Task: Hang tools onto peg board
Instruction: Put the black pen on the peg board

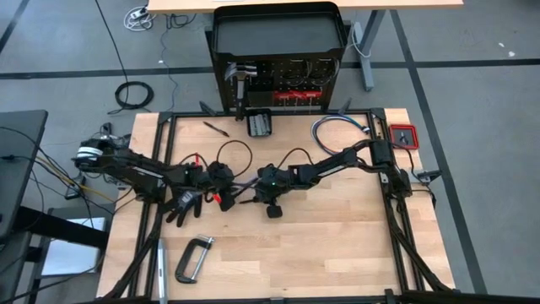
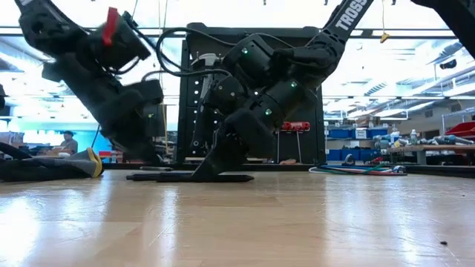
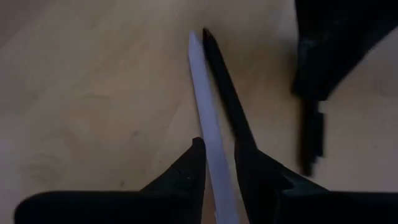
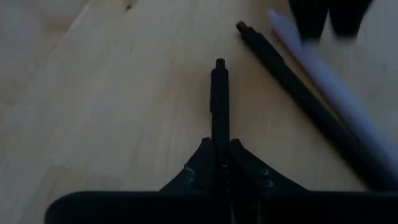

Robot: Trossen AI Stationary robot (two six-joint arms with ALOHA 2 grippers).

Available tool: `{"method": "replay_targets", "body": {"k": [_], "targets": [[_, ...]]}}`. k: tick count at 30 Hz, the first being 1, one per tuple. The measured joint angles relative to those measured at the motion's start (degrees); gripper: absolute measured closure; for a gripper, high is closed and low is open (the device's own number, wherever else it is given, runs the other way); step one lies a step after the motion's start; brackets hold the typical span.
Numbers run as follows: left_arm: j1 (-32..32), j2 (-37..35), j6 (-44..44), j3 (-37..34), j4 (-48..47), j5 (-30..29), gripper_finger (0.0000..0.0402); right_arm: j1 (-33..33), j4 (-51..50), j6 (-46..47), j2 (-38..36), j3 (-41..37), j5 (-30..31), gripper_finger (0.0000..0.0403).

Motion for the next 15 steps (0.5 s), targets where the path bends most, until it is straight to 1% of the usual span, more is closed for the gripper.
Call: {"method": "replay_targets", "body": {"k": [2,4,8,11,15], "targets": [[-0.1,-3.3,0.0,0.0,-2.6,-0.2,0.0310,0.0,-2.5,2.5,-2.4,-0.3,0.0,0.0370],[-0.3,-6.3,0.2,0.0,-4.6,-1.4,0.0310,0.0,-5.4,3.5,-5.9,-0.5,0.2,0.0381],[-0.5,-10.5,4.6,0.0,-2.7,-3.3,0.0310,0.2,-11.1,1.5,-14.9,-0.6,2.2,0.0388],[-0.5,-11.3,8.5,0.0,3.6,-3.5,0.0310,0.2,-14.4,-0.6,-21.4,-0.5,4.3,0.0398],[-0.5,-11.0,14.0,0.0,14.7,-2.9,0.0302,0.2,-15.7,-2.1,-28.6,-0.5,7.8,0.0391]]}}
